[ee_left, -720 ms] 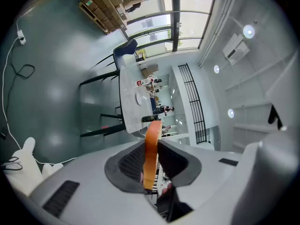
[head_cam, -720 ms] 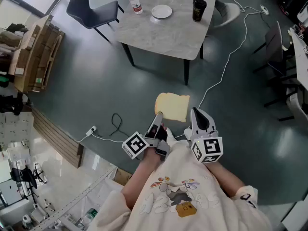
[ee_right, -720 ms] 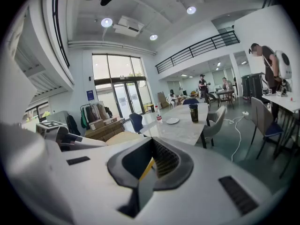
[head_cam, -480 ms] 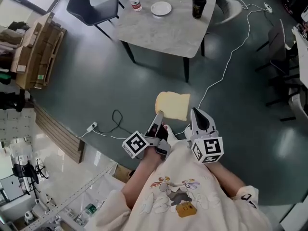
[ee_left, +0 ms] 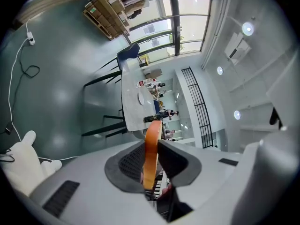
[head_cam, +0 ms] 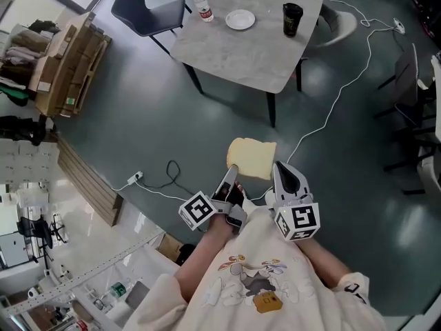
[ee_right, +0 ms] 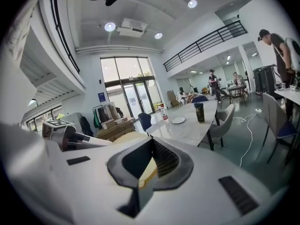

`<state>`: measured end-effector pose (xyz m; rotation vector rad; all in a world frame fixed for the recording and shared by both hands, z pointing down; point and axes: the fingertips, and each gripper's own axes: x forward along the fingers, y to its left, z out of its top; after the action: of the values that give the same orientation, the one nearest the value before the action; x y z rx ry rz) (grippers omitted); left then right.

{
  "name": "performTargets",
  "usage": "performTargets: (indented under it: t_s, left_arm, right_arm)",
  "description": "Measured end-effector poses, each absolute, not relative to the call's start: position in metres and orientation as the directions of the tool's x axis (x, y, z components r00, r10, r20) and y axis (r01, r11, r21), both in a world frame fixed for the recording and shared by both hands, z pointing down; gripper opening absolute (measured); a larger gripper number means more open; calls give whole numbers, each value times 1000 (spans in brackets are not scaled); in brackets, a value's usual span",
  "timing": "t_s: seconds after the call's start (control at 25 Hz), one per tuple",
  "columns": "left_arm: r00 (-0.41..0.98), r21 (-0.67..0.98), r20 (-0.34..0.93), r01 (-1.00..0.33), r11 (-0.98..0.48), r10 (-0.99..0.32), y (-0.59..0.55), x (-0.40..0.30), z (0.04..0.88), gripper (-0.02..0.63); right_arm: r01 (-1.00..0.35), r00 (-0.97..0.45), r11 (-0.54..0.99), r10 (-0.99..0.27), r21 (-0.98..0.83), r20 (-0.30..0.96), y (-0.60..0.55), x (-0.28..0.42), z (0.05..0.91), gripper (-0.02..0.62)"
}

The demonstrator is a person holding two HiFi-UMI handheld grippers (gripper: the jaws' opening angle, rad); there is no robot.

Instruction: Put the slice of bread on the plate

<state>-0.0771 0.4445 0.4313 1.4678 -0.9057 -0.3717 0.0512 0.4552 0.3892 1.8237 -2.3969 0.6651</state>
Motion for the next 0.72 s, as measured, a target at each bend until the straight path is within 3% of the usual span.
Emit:
performTargets:
  t_s: [0.44, 0.72]
  left_arm:
    - [583, 952, 275, -274, 134, -765, 446, -7, 438, 95]
    - [529, 947, 302, -263, 185, -793, 437, -15, 444, 95]
  right_arm:
    - [-906, -369, 272, -881, -324, 295, 448, 120, 401, 6]
    - [-888, -417, 306, -851, -344, 319, 432, 118, 409, 6]
